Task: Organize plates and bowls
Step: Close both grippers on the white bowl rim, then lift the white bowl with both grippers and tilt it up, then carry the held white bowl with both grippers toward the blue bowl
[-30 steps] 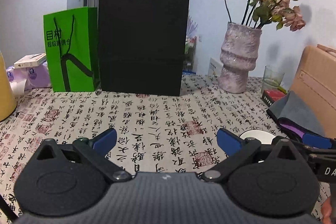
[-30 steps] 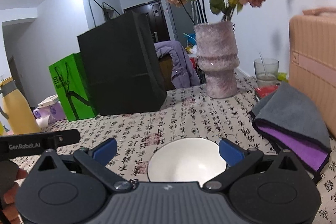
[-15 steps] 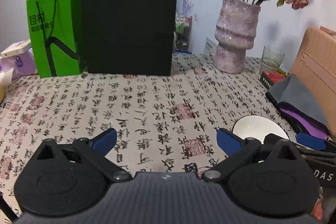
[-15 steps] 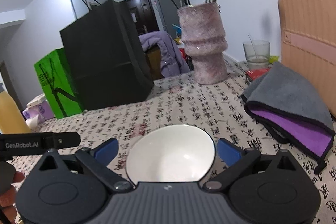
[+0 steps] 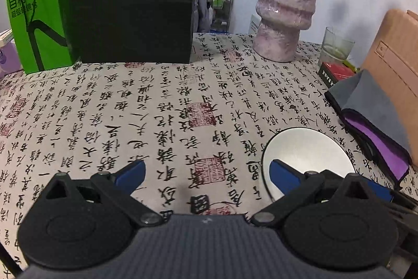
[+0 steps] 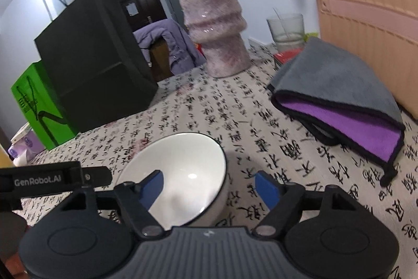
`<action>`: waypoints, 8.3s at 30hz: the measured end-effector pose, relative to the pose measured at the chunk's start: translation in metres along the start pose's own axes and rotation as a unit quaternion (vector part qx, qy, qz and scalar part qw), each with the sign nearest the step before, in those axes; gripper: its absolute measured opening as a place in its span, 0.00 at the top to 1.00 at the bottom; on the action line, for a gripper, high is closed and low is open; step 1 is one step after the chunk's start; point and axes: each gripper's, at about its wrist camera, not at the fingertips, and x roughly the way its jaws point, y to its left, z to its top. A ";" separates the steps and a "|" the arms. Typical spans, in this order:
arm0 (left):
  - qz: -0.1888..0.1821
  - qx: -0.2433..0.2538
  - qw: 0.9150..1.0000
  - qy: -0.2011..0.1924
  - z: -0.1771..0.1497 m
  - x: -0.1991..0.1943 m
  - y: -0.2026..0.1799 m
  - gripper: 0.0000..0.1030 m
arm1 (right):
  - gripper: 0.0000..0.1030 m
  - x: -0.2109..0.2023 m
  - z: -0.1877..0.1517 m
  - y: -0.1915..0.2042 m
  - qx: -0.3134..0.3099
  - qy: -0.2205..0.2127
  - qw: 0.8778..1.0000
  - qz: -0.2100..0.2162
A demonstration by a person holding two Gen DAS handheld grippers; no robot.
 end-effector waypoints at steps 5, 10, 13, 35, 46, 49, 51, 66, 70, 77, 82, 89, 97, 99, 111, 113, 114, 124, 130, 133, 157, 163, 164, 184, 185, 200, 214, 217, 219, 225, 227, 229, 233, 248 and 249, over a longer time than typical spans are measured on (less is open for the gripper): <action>0.018 0.015 1.000 0.001 -0.001 0.009 -0.016 0.02 | 0.44 0.008 -0.001 -0.008 0.018 0.013 1.000 -0.003; 0.031 0.023 0.999 0.016 -0.005 0.021 -0.027 0.12 | 0.52 0.013 -0.002 -0.013 0.031 0.024 0.999 -0.002; 0.024 0.019 0.999 0.029 -0.008 0.027 -0.031 0.24 | 0.59 0.018 -0.002 -0.016 0.038 0.035 0.999 0.002; -0.018 0.028 0.999 0.041 -0.017 0.032 -0.056 0.84 | 0.79 0.021 -0.005 -0.016 0.048 0.029 0.998 0.034; -0.023 0.024 0.999 0.027 -0.020 0.022 -0.056 0.84 | 0.80 0.012 -0.005 -0.015 0.048 0.011 0.998 0.036; -0.022 0.027 0.999 0.019 -0.021 0.016 -0.056 0.83 | 0.80 0.008 -0.004 -0.014 0.045 0.004 0.998 0.041; -0.025 0.027 0.999 0.016 -0.021 0.011 -0.055 0.83 | 0.80 0.004 -0.004 -0.012 0.042 -0.002 0.998 0.044; -0.022 0.014 0.999 -0.033 -0.021 -0.035 -0.038 0.82 | 0.80 -0.030 -0.004 0.012 0.006 -0.053 0.995 0.085; -0.018 0.010 0.999 -0.044 -0.021 -0.047 -0.031 0.82 | 0.80 -0.038 -0.005 0.023 0.003 -0.058 0.994 0.091; -0.015 -0.003 0.999 -0.051 -0.025 -0.066 -0.013 0.82 | 0.80 -0.051 -0.005 0.043 -0.004 -0.057 0.994 0.095; -0.011 -0.011 0.998 -0.057 -0.028 -0.080 0.001 0.82 | 0.80 -0.061 -0.010 0.059 -0.010 -0.058 0.993 0.099; -0.008 -0.015 0.998 -0.063 -0.036 -0.099 0.016 0.82 | 0.80 -0.074 -0.019 0.076 -0.012 -0.059 0.993 0.105; -0.006 -0.022 0.997 -0.069 -0.044 -0.116 0.030 0.82 | 0.80 -0.090 -0.028 0.094 -0.019 -0.059 0.992 0.107; -0.006 -0.024 0.997 -0.070 -0.046 -0.121 0.033 0.82 | 0.80 -0.093 -0.030 0.099 -0.021 -0.059 0.992 0.108; -0.001 -0.044 0.996 -0.078 -0.058 -0.148 0.057 0.82 | 0.80 -0.114 -0.042 0.124 -0.037 -0.060 0.990 0.118; 0.000 -0.047 0.996 -0.081 -0.059 -0.153 0.061 0.82 | 0.80 -0.117 -0.045 0.128 -0.041 -0.061 0.990 0.121; 0.001 -0.048 0.995 -0.083 -0.060 -0.156 0.063 0.83 | 0.80 -0.118 -0.045 0.131 -0.042 -0.061 0.990 0.122; 0.006 -0.063 0.994 -0.091 -0.068 -0.177 0.084 0.83 | 0.80 -0.132 -0.056 0.154 -0.054 -0.062 0.988 0.131; 0.010 -0.070 0.993 -0.096 -0.074 -0.188 0.098 0.83 | 0.80 -0.140 -0.063 0.169 -0.061 -0.062 0.987 0.136; 0.009 -0.076 0.992 -0.098 -0.078 -0.194 0.105 0.83 | 0.80 -0.144 -0.066 0.176 -0.064 -0.062 0.986 0.139; 0.030 -0.118 0.987 -0.104 -0.107 -0.237 0.161 0.83 | 0.80 -0.172 -0.095 0.232 -0.095 -0.040 0.981 0.163; 0.039 -0.124 0.986 -0.102 -0.111 -0.242 0.171 0.83 | 0.80 -0.169 -0.101 0.242 -0.099 -0.027 0.980 0.173; 0.039 -0.127 0.986 -0.102 -0.112 -0.242 0.174 0.83 | 0.80 -0.169 -0.102 0.244 -0.100 -0.026 0.979 0.174; 0.065 -0.147 0.980 -0.121 -0.132 -0.268 0.220 0.83 | 0.80 -0.174 -0.124 0.288 -0.109 -0.022 0.971 0.211; 0.067 -0.148 0.979 -0.123 -0.133 -0.270 0.223 0.83 | 0.80 -0.174 -0.126 0.291 -0.109 -0.021 0.971 0.213; 0.098 -0.184 0.969 -0.133 -0.161 -0.296 0.278 0.83 | 0.80 -0.176 -0.155 0.345 -0.133 -0.001 0.960 0.247; 0.116 -0.205 0.963 -0.133 -0.182 -0.307 0.310 0.83 | 0.80 -0.174 -0.179 0.378 -0.151 0.020 0.953 0.262; 0.118 -0.207 0.962 -0.133 -0.184 -0.308 0.314 0.83 | 0.80 -0.172 -0.182 0.382 -0.154 0.024 0.952 0.262; 0.119 -0.209 0.962 -0.133 -0.185 -0.307 0.317 0.83 | 0.80 -0.170 -0.184 0.385 -0.155 0.026 0.952 0.263; 0.122 -0.212 0.960 -0.135 -0.190 -0.305 0.326 0.83 | 0.80 -0.164 -0.189 0.393 -0.160 0.035 0.951 0.262; 0.123 -0.214 0.960 -0.135 -0.191 -0.305 0.329 0.83 | 0.80 -0.162 -0.191 0.395 -0.161 0.038 0.951 0.263; 0.124 -0.216 0.959 -0.134 -0.192 -0.304 0.332 0.83 | 0.80 -0.159 -0.193 0.398 -0.162 0.041 0.950 0.263; 0.126 -0.221 0.958 -0.130 -0.194 -0.300 0.340 0.83 | 0.80 -0.155 -0.197 0.404 -0.168 0.045 0.949 0.263; 0.132 -0.235 0.956 -0.116 -0.202 -0.283 0.367 0.83 | 0.80 -0.130 -0.208 0.426 -0.182 0.074 0.945 0.261; 0.133 -0.237 0.956 -0.114 -0.202 -0.282 0.369 0.83 | 0.80 -0.128 -0.209 0.428 -0.182 0.078 0.945 0.261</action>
